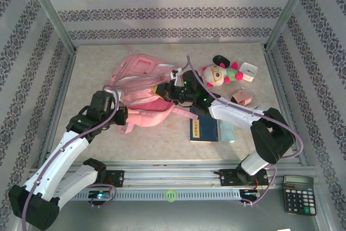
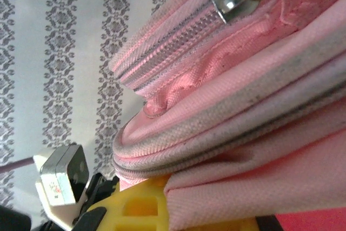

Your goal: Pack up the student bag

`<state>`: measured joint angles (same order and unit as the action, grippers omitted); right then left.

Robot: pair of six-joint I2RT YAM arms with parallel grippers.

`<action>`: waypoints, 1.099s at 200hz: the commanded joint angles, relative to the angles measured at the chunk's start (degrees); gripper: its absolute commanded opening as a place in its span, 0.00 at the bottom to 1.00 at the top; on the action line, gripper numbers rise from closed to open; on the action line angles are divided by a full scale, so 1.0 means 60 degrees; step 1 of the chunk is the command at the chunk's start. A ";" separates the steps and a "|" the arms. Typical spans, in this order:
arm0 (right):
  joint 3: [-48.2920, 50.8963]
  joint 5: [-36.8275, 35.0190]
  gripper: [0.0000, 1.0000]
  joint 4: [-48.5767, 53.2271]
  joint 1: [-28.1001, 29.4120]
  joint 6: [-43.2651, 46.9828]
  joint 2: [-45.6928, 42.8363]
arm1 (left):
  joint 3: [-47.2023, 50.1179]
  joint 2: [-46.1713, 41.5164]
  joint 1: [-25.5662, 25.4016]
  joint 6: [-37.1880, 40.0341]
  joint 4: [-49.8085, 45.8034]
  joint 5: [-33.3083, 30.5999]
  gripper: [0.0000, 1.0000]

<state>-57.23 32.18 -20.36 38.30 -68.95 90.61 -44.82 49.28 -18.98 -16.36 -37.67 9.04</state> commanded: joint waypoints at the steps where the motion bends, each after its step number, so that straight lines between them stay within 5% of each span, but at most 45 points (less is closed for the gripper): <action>1: -0.0204 0.2065 0.00 -0.0489 -0.0702 0.0314 -0.0318 | -0.0364 0.0023 0.0425 0.0607 -0.1016 -0.0441 0.00; 34: -0.0179 0.3023 0.00 -0.0387 -0.1478 0.0396 -0.0270 | -0.0594 0.0136 0.0577 0.0907 -0.1048 -0.0260 0.00; 66: -0.0297 0.3263 0.00 0.0047 -0.1879 0.0776 -0.0118 | -0.0255 0.0057 0.0613 0.0732 -0.0606 0.2240 0.00; 91: -0.0263 0.2834 0.39 0.1061 -0.1914 0.1756 -0.0474 | 0.0258 -0.0388 0.0586 0.0454 -0.0064 0.3291 0.00; 113: -0.0122 0.1550 0.51 0.3746 -0.1881 0.3953 -0.1664 | 0.0435 -0.0511 0.0593 0.0446 0.0338 0.3956 0.00; 139: -0.0365 -0.1535 0.57 0.7495 -0.1033 0.7664 -0.3279 | 0.0398 -0.0160 0.0583 0.0623 0.0687 0.4929 0.00; 168: -0.0485 -0.4405 0.65 0.8547 0.0680 1.1021 -0.4193 | 0.0414 0.0004 0.0577 0.0842 0.1102 0.5609 0.00; 220: -0.1482 -0.3431 0.67 0.8256 0.2522 1.5120 -0.2862 | 0.0402 0.0168 0.0582 0.0789 0.1484 0.6315 0.00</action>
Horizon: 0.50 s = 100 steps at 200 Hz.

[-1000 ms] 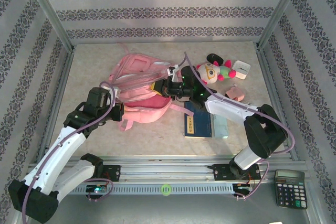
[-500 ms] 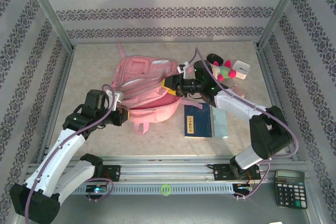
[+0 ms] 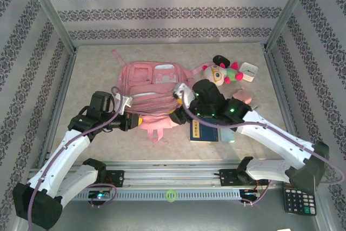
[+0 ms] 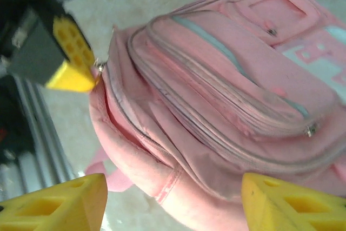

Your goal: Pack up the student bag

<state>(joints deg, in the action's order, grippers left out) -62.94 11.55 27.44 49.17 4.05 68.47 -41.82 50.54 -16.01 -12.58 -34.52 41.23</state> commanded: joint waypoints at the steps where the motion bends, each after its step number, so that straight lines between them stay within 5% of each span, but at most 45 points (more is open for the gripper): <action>1: -0.0543 0.0015 0.67 0.0275 0.0741 0.2977 0.0868 | -0.0086 -0.0037 0.0081 0.0154 0.0962 0.0957 0.00; 77: -0.1435 0.0798 0.63 -0.1029 0.0889 0.3670 0.3009 | -0.0351 0.0133 0.0049 0.1196 0.0260 0.1369 0.00; 100: -0.1615 0.1104 0.43 -0.1138 0.0775 0.3910 0.3380 | -0.0494 0.0192 0.0017 0.1720 -0.0129 0.1200 0.00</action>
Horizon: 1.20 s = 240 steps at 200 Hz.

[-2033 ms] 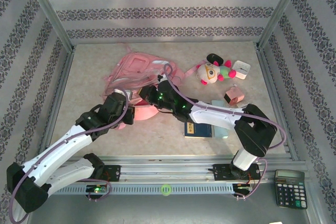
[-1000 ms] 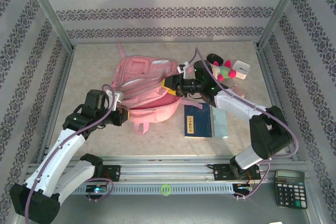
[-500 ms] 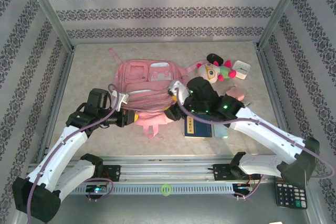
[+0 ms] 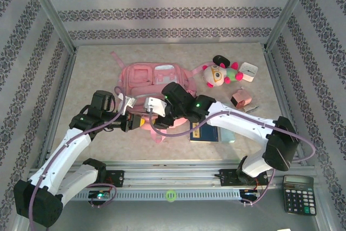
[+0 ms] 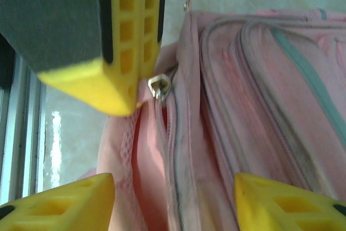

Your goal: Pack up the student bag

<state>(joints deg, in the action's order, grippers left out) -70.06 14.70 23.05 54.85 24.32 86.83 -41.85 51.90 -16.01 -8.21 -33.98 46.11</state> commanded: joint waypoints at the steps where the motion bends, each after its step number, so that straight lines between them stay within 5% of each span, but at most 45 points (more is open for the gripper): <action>1: -0.0433 0.0588 0.42 -0.0395 -0.0174 0.0547 0.0337 | -0.0501 -0.0028 0.0017 0.1004 -0.0238 0.0358 0.00; 28: -0.0443 0.1071 0.00 0.0084 -0.0544 0.1084 0.0176 | -0.0874 0.0139 0.0022 0.0990 -0.0670 -0.1225 0.00; 51: -0.0051 0.2119 0.00 0.0315 -0.1100 0.1774 -0.0517 | -0.1276 0.0581 0.0075 0.0930 -0.1306 -0.3016 0.00; 116: 0.0266 0.4811 0.00 0.1376 -0.2672 0.3787 -0.1811 | -0.2253 0.1969 0.0559 0.0397 -0.1683 -0.5911 0.00; 192: 0.0543 0.5498 0.00 0.0921 -0.3140 0.3478 -0.2723 | -0.2112 0.3975 0.2059 -0.0153 0.0634 -0.6365 0.00; 217: 0.0813 0.5004 0.00 0.0009 -0.3099 0.2896 -0.2651 | -0.2246 0.3981 0.2068 -0.0140 0.1076 -0.5904 0.17; 240: 0.0755 0.4468 0.00 -0.0450 -0.2943 0.2739 -0.2295 | -0.2396 0.3132 0.2069 0.0116 0.0839 -0.5445 0.48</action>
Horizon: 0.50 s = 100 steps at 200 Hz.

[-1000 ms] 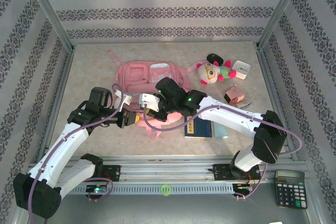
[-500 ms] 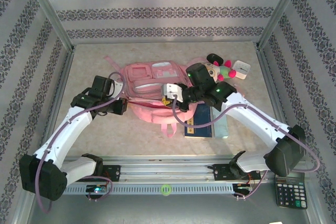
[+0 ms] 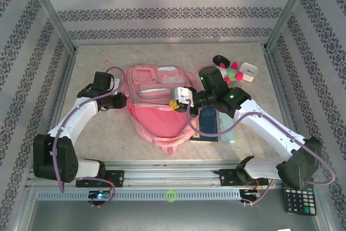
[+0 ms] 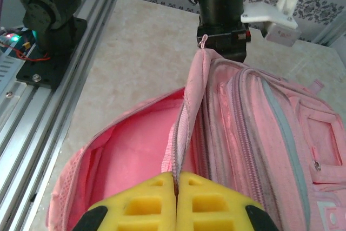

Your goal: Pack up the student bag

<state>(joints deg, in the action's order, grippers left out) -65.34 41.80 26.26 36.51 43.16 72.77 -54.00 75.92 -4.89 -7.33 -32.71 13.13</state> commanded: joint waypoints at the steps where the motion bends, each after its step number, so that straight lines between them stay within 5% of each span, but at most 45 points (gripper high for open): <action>1: -0.0049 -0.0080 0.00 -0.1004 0.0127 -0.0413 0.0068 | -0.0373 -0.0925 0.0214 -0.0019 0.0608 0.0060 0.49; 40: -0.0847 -0.0367 0.00 -0.1381 0.0442 -0.0317 0.1397 | 0.0088 -0.3076 0.0221 0.0875 0.0564 0.1593 0.61; 77: -0.1702 -0.0463 0.00 -0.1616 0.0748 -0.0425 0.2539 | 0.1329 -0.4741 0.0199 0.4479 0.1539 0.5001 0.72; 100: -0.1904 -0.0381 0.00 -0.1944 0.0955 -0.0686 0.2793 | 0.1660 -0.5158 0.0184 0.5977 0.1782 0.6117 0.78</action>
<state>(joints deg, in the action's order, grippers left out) -73.30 38.39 20.16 40.99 40.77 88.88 -46.26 46.46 -4.01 13.04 -26.04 36.64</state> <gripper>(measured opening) 0.053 0.759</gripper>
